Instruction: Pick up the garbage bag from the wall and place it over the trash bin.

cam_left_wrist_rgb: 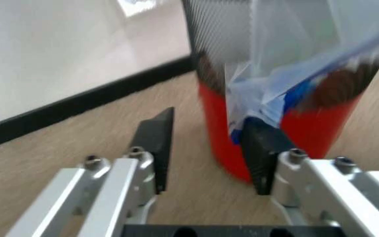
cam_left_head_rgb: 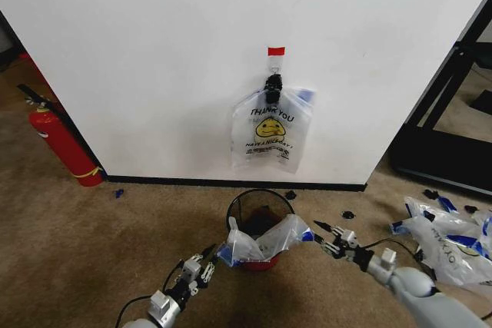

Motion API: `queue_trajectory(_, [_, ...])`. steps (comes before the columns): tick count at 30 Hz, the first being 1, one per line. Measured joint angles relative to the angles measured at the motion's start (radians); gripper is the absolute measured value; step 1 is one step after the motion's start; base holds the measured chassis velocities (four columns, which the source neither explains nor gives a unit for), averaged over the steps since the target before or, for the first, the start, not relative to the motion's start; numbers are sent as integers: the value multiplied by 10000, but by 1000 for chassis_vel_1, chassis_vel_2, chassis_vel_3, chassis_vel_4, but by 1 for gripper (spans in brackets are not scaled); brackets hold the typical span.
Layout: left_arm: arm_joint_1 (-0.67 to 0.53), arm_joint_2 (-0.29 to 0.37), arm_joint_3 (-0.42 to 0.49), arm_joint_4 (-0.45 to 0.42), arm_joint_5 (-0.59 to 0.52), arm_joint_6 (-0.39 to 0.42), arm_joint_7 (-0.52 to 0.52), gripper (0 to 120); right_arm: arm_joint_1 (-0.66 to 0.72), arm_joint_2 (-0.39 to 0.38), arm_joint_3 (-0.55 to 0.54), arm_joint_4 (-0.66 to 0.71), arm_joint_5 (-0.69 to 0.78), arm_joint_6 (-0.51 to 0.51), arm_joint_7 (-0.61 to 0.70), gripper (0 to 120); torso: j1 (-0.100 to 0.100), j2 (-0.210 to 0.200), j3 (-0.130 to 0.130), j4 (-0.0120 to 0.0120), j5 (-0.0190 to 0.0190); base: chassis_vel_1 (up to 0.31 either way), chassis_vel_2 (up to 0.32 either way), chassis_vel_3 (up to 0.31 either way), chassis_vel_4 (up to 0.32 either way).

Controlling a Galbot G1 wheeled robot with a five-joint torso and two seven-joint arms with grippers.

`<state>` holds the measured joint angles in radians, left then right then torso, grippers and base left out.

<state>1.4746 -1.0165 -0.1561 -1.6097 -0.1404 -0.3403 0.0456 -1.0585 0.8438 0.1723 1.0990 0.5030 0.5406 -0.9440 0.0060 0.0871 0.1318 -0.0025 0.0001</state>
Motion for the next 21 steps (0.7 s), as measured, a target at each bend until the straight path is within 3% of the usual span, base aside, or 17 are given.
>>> queue_trajectory(2, [0, 0, 0, 0, 0, 0, 0, 43, 0, 0, 0, 0, 0, 0, 0, 61, 0, 0, 0, 0, 0, 0, 0, 0, 0])
queue_trajectory(3, [270, 70, -80, -92, 726, 394, -472, 52, 131, -162, 401, -81, -754, 42, -1197, 69, 0, 0, 0, 0, 1, 0, 0, 0, 0])
queue_trajectory(8, [1079, 312, -281, -599, 1482, 1138, -1263, 72, 361, -422, 1433, 212, -2223, 238, -2973, 89, 0, 0, 0, 2, 0, 0, 0, 0, 0])
queue_trajectory(11, [1397, 386, -330, -952, 1538, 1269, -1424, 79, 331, -545, 1518, 553, -2027, 254, -3212, 95, 0, 0, 0, 2, -2, 0, 0, 0, 0])
queue_trajectory(15, [1718, 259, -245, -1515, 1484, 1263, -1577, 96, 38, -675, 1448, 1580, -1278, 252, -3373, 100, 0, 0, 0, 3, 4, 0, 0, 0, 0])
queue_trajectory(21, [591, -527, 171, -652, 1278, 966, -1499, 100, -137, -501, 1249, 2002, -1049, 258, -3341, 100, 0, 0, 2, 2, -3, 0, 0, 0, 0])
